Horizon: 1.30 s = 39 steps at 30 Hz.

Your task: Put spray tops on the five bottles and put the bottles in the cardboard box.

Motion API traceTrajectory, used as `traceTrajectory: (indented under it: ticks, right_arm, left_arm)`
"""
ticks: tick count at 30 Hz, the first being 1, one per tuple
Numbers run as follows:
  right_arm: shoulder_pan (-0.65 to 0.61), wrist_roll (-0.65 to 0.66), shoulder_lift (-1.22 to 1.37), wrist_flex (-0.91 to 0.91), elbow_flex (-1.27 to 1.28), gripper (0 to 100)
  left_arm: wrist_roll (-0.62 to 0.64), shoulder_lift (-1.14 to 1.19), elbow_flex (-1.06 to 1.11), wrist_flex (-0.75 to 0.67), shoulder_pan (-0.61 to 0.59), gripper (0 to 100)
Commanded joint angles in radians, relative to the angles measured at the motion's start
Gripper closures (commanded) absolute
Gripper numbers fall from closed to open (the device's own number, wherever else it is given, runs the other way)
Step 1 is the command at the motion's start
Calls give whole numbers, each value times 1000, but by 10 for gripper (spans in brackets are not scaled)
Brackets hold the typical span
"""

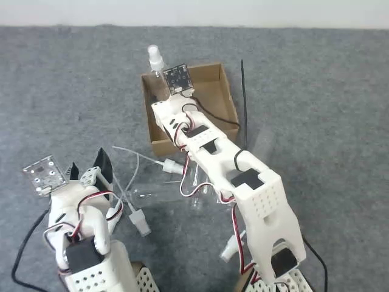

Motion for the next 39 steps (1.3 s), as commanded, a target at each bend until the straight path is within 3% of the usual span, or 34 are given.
traceTrajectory:
  ticks: [1,22,29,39]
  right_arm:
    - [-10,-5,-116,5,-14,741]
    - [4,-2,-506,24,376,749]
    - [24,-2,-667,282,384,882]
    - [64,-2,-886,596,385,774]
  left_arm:
    - [11,-18,-12,-37,-5,762]
    - [11,-18,-10,-58,-5,761]
    - [11,-18,-10,-58,-5,761]
    - [11,-18,-10,-58,0,762]
